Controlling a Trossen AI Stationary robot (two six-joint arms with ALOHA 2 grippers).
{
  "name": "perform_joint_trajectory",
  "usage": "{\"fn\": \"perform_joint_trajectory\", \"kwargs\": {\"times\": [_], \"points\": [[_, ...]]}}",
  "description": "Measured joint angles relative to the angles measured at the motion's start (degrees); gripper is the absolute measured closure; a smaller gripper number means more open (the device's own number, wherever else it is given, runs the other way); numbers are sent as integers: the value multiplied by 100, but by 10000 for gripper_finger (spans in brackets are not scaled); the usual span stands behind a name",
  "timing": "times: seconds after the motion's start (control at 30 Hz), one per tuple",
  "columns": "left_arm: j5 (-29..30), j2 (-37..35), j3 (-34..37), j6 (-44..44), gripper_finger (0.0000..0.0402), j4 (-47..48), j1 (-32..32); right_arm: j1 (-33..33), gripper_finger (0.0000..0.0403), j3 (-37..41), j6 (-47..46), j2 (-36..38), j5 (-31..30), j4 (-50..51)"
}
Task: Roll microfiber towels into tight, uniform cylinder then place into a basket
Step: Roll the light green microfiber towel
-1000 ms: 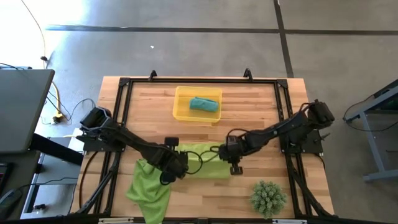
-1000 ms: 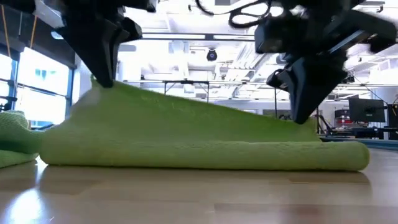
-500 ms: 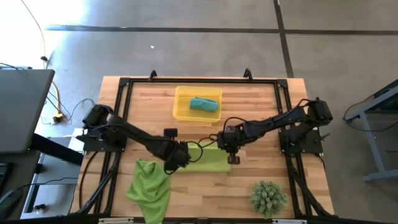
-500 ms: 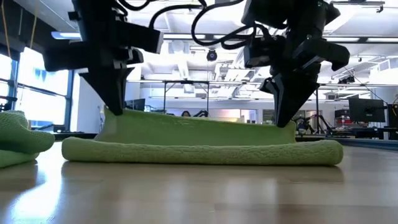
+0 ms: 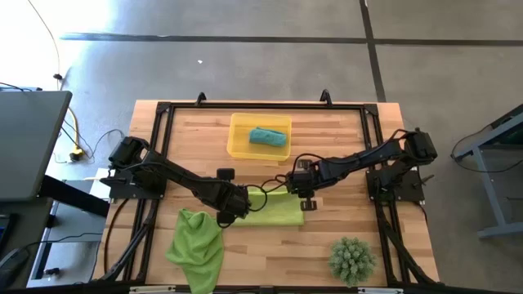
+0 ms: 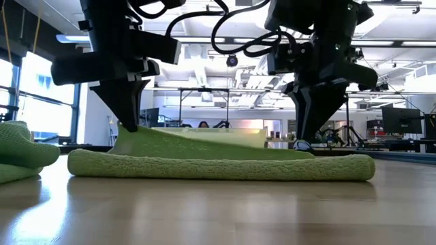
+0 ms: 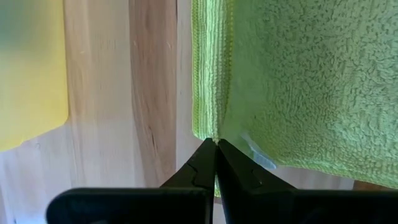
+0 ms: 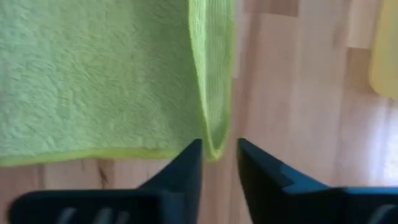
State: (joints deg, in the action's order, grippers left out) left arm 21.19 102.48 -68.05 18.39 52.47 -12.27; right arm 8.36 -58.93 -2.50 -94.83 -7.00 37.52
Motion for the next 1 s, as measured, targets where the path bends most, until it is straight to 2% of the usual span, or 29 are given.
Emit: {"fn": "perform_joint_trajectory", "kwargs": {"times": [0.17, 0.27, 0.47, 0.83, 0.9, 1.0], "points": [[2, 0, -1, -2, 400, -18, 0, 4, 244, -423, -457, 0, 32, 732], [118, 0, -1, 0, 400, -26, 0, 38, 226, -493, -757, 0, 388, 620], [280, 0, 2, -7, 394, -20, -7, 377, 222, -493, -811, -152, 504, 203], [387, 2, 2, -81, 302, 44, -26, 773, 222, -491, -1356, -502, 487, -103], [236, 0, 2, -1, 293, 36, -26, 806, 222, -491, -1431, -576, 486, -128], [-301, 0, 2, 182, 289, -40, -24, 828, 222, -491, -1524, -729, 485, -183]]}}
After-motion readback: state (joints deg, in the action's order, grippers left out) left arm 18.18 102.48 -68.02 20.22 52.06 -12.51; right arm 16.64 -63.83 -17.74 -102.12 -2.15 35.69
